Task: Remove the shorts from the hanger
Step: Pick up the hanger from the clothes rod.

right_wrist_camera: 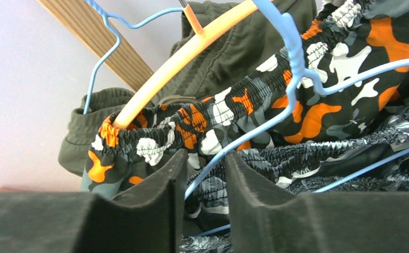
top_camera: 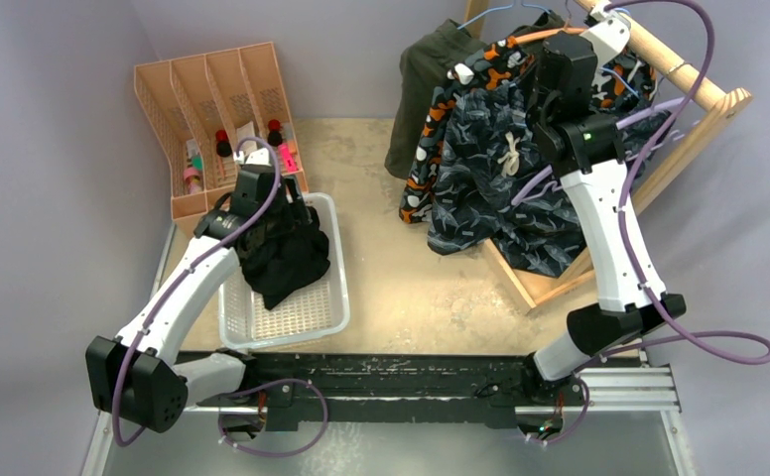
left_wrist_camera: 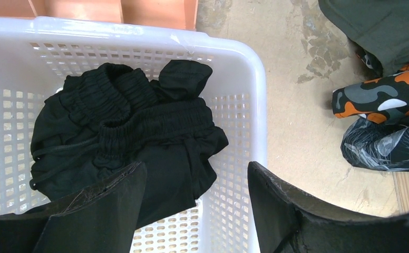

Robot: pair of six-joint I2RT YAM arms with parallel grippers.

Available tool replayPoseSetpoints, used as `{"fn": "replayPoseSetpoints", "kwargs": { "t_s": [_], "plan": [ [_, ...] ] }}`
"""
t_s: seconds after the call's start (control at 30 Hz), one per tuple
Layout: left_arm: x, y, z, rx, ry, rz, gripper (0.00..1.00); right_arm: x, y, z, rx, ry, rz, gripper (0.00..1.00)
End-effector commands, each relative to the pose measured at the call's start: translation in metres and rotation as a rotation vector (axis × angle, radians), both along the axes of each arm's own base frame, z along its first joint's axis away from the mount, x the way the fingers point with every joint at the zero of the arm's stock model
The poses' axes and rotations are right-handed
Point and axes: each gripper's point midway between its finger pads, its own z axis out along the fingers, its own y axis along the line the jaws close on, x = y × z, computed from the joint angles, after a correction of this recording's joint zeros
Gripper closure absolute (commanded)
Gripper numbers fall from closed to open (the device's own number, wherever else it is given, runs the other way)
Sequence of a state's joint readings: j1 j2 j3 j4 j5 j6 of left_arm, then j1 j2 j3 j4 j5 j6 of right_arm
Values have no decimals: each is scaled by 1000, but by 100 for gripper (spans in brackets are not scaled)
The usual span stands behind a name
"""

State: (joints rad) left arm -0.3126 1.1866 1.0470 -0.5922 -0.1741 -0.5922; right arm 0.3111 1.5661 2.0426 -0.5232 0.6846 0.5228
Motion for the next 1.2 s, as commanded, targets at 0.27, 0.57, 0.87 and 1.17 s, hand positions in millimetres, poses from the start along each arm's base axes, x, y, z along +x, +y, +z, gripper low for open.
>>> {"fn": "replayPoseSetpoints", "kwargs": {
  "t_s": [0.27, 0.57, 0.87, 1.17],
  "plan": [
    [6, 1, 17, -16, -55, 20, 32, -26, -11, 39, 44, -159, -1, 100],
    [8, -2, 18, -32, -57, 17, 32, -43, -15, 74, 42, -247, 14, 100],
    [12, -6, 20, -39, -55, 10, 33, -61, -1, 104, 56, -324, 131, 100],
    [10, -4, 27, -27, -64, 6, 33, -84, 34, 72, 146, -241, 350, 100]
  ]
}}
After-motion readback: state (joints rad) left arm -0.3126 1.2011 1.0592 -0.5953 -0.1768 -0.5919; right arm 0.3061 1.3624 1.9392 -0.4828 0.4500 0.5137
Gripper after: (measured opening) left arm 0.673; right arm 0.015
